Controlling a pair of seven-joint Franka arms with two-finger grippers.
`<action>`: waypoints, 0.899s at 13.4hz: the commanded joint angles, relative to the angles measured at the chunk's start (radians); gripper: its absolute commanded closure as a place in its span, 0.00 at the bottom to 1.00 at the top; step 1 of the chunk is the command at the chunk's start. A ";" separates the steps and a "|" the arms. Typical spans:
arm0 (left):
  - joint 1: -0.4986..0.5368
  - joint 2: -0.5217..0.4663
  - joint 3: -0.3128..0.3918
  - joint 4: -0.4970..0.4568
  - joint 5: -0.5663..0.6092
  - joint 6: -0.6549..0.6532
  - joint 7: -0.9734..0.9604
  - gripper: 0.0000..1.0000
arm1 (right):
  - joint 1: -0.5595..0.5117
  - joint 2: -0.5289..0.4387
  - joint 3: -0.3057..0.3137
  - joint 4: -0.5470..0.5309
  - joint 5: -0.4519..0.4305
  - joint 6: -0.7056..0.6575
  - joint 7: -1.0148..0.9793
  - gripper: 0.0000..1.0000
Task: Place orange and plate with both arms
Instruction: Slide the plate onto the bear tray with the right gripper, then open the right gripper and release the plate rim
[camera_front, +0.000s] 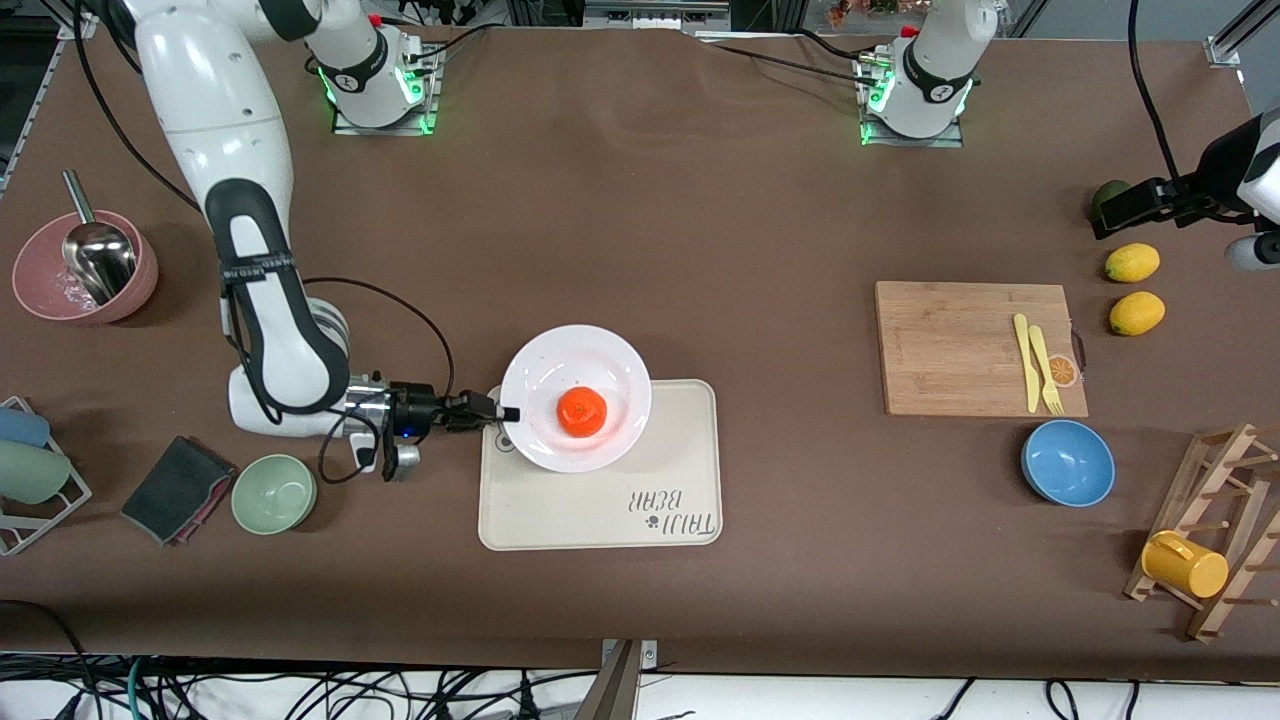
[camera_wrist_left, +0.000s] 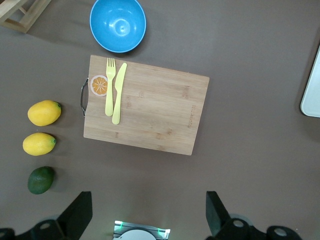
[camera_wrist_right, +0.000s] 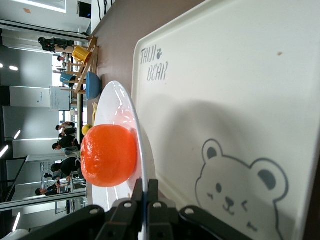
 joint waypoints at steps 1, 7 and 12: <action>0.010 0.011 -0.002 0.031 -0.026 -0.022 0.009 0.00 | 0.013 0.098 0.009 0.147 -0.002 0.022 0.047 1.00; 0.010 0.011 -0.002 0.030 -0.026 -0.025 0.010 0.00 | 0.024 0.198 0.019 0.253 0.020 0.100 0.042 1.00; 0.008 0.007 -0.010 0.031 -0.028 -0.059 0.012 0.00 | 0.053 0.223 0.017 0.282 0.018 0.155 0.044 0.50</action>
